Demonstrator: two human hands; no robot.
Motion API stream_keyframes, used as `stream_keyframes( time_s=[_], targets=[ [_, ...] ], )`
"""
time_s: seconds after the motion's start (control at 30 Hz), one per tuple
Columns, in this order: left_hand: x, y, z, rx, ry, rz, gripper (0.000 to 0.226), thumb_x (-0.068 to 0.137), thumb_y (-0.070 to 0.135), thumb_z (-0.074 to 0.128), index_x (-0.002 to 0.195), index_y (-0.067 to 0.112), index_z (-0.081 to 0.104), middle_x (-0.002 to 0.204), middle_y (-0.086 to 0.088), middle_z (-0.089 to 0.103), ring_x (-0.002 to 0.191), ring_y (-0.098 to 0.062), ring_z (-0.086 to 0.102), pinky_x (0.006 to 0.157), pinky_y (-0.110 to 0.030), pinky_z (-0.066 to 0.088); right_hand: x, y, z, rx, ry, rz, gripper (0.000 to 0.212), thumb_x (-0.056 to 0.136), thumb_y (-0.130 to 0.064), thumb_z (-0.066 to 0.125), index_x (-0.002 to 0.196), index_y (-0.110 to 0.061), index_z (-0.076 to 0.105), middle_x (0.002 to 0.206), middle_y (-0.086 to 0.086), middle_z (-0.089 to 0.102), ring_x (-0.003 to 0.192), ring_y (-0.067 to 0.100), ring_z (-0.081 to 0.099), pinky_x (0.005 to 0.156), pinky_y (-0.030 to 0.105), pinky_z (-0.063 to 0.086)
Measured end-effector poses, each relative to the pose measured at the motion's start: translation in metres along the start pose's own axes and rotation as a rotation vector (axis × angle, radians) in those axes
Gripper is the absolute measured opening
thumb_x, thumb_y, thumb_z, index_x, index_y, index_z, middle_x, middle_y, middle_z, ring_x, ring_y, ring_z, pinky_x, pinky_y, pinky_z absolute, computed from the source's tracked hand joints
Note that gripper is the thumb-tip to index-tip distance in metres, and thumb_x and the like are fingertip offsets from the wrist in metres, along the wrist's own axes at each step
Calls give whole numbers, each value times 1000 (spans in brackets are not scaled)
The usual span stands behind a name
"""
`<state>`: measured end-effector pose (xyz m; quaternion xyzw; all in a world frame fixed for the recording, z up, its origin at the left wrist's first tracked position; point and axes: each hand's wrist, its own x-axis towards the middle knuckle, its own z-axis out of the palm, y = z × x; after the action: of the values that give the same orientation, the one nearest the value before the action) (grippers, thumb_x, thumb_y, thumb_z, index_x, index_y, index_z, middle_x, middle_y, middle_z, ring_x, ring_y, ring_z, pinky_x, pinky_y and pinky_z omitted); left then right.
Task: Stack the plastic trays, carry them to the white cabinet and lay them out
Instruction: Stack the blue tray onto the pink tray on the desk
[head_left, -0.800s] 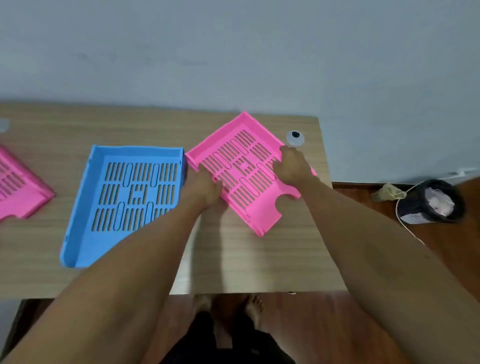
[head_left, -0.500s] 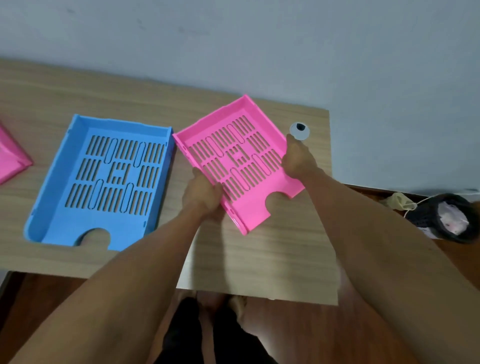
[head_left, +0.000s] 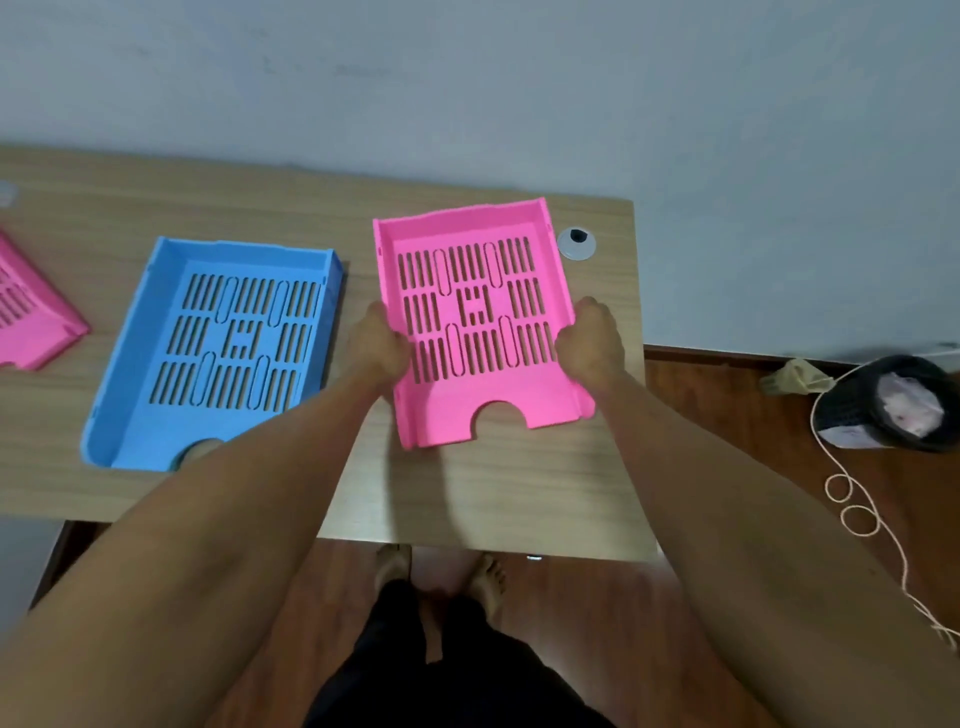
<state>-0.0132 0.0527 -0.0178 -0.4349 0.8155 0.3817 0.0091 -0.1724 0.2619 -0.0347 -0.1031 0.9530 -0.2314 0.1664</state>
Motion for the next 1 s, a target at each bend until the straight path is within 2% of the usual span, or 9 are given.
stream_keyframes(
  time_s=[0.1, 0.17, 0.23, 0.3, 0.53, 0.77, 0.87, 1.0],
  targets=[
    [-5, -5, -6, 87, -10, 26, 27, 100, 12, 49, 127, 9, 51, 103, -3, 58, 84, -20, 57, 58, -25, 43, -25, 10, 12, 83, 21, 33, 23, 91, -5, 50, 112, -5, 60, 110, 15, 66, 96, 36, 68, 80, 53, 63],
    [-6, -14, -9, 148, -16, 43, 23, 101, 17, 47, 123, 12, 53, 102, -3, 61, 76, -17, 57, 52, -23, 36, -42, 14, 19, 118, 36, 43, 21, 92, -3, 52, 111, -4, 61, 107, 14, 68, 92, 35, 69, 78, 50, 63],
    [-8, -23, -9, 180, -28, 55, 20, 101, 21, 46, 117, 15, 54, 101, -4, 64, 71, -15, 58, 54, -26, 40, -56, 20, 28, 151, 52, 52, 21, 93, -2, 55, 112, -4, 63, 107, 14, 69, 91, 34, 69, 78, 49, 64],
    [-12, -30, -8, 197, -34, 61, 17, 101, 22, 45, 114, 17, 55, 100, -4, 66, 76, -18, 61, 58, -30, 43, -69, 25, 35, 183, 64, 65, 21, 93, -3, 56, 113, -4, 63, 108, 12, 69, 93, 33, 70, 79, 49, 64],
    [-24, -42, -4, 205, -84, 109, 20, 100, 20, 44, 116, 17, 55, 98, -3, 66, 79, -20, 63, 55, -28, 45, -99, 42, 43, 200, 106, 45, 23, 93, 2, 57, 115, 4, 65, 109, 19, 67, 99, 38, 67, 84, 50, 61],
    [-25, -43, 4, 207, -90, 106, 22, 100, 16, 44, 120, 16, 53, 97, -3, 64, 73, -15, 62, 65, -38, 57, -101, 46, 39, 208, 96, 33, 27, 94, 5, 55, 120, 6, 64, 112, 20, 64, 102, 37, 65, 87, 47, 60],
    [-25, -45, 5, 213, -77, 104, 23, 99, 16, 45, 121, 18, 53, 99, -4, 65, 77, -20, 64, 71, -44, 61, -101, 44, 37, 211, 82, 28, 28, 95, 4, 55, 121, 5, 64, 112, 19, 65, 102, 37, 66, 89, 46, 60],
    [-27, -43, 6, 211, -68, 80, 24, 101, 17, 45, 124, 16, 49, 97, -5, 64, 71, -17, 62, 62, -39, 58, -101, 43, 34, 220, 60, 36, 27, 94, 1, 57, 119, 2, 66, 110, 18, 67, 98, 37, 68, 84, 46, 62]
  ],
)
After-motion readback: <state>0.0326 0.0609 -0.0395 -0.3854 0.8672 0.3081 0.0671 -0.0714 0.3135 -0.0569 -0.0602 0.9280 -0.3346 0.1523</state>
